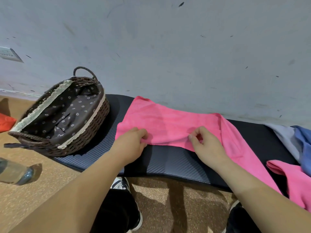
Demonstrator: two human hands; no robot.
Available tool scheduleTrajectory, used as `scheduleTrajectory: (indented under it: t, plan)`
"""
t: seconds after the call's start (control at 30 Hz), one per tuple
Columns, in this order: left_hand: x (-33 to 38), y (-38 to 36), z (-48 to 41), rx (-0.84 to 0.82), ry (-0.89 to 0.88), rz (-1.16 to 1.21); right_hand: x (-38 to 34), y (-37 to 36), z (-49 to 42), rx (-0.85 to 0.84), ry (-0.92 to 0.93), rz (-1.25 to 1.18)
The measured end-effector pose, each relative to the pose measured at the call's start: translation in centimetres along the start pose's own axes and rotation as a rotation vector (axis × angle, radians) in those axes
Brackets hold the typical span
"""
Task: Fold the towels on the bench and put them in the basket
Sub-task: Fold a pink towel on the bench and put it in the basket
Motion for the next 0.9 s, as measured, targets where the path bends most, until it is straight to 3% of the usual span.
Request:
scheduleTrajectory:
  t: [0.2, 0.37, 0.4, 0.5, 0.57, 0.73, 0.9]
  plan:
    - [0.2, 0.7, -0.4, -0.049, -0.029, -0.214, -1.4, -0.2, -0.7, 0.063, 0.106, 0.212]
    - [-2.0, 0.7, 2.8, -0.359, 0.110, -0.207, -3.2, -2.4, 0.4, -0.068, 0.173, 0.318]
    - [-2.1, 0.9, 3.2, -0.356, 0.109, -0.200, -3.3, -3.0, 0.9, -0.098, 0.186, 0.356]
    - [-0.9, 3.0, 2.5, -0.083, 0.040, -0.135, -2.4, -4.7, 2.3, -0.204, 0.166, 0.534]
    - [0.3, 2.7, 1.1, -0.006, -0.007, -0.106, -1.2, -5.6, 3.2, -0.285, 0.106, 0.652]
    - [0.6, -3.3, -0.6, -0.280, 0.034, -0.251, -1.3, -7.3, 4.4, -0.384, 0.092, 0.715]
    - [-2.3, -2.9, -0.2, -0.282, 0.161, -0.231, -3.8, -9.6, 7.3, -0.559, 0.203, 0.751]
Point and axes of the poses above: each hand's wrist, its own z-axis away from the middle knuckle, its own y-axis out of the back of the hand, x = y × z, the point moved 10 cm from there along -z, towards the middle knuckle, and after that the axes turned 1 degree about z, right-handed, at the moved point
